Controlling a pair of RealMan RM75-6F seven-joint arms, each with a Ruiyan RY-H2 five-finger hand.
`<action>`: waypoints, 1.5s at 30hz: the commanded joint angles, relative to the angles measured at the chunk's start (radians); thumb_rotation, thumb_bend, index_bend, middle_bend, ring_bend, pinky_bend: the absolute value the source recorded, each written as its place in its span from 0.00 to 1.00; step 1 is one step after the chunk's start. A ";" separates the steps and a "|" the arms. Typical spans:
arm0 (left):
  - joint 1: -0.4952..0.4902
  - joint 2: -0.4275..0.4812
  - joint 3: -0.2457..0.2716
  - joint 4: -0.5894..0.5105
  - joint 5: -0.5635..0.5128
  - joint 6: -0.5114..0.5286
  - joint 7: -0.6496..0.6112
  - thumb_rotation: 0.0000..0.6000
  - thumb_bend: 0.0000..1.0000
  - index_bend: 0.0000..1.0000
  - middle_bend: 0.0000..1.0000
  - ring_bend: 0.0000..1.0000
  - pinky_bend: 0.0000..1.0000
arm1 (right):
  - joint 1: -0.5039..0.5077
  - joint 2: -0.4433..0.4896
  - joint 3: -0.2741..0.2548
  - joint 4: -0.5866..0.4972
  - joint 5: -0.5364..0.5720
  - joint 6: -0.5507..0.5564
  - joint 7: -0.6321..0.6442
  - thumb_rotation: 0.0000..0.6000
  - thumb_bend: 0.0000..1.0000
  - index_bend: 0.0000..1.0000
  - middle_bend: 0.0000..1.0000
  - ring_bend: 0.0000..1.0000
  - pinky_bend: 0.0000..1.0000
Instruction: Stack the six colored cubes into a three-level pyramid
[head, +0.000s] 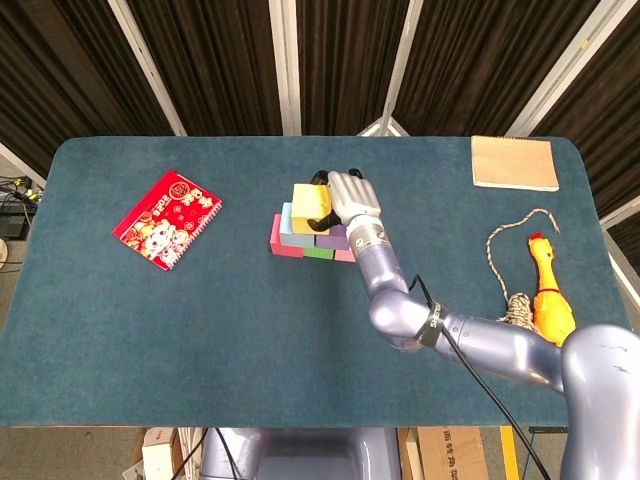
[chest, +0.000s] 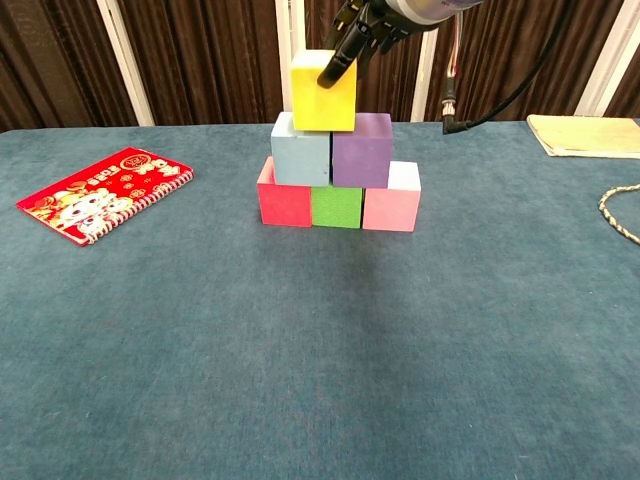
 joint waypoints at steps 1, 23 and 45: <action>0.000 0.000 -0.001 0.000 -0.001 0.001 0.000 1.00 0.32 0.16 0.06 0.00 0.00 | 0.001 -0.004 -0.006 0.008 -0.002 -0.008 0.006 1.00 0.46 0.45 0.47 0.29 0.00; -0.005 -0.006 -0.001 0.004 -0.004 -0.003 0.010 1.00 0.32 0.16 0.06 0.00 0.00 | 0.004 0.001 -0.025 0.022 -0.025 -0.024 0.050 1.00 0.46 0.39 0.41 0.26 0.00; -0.006 -0.008 -0.005 0.004 -0.011 -0.003 0.012 1.00 0.32 0.16 0.06 0.00 0.00 | 0.013 0.003 -0.044 0.025 -0.033 -0.034 0.075 1.00 0.38 0.34 0.38 0.24 0.00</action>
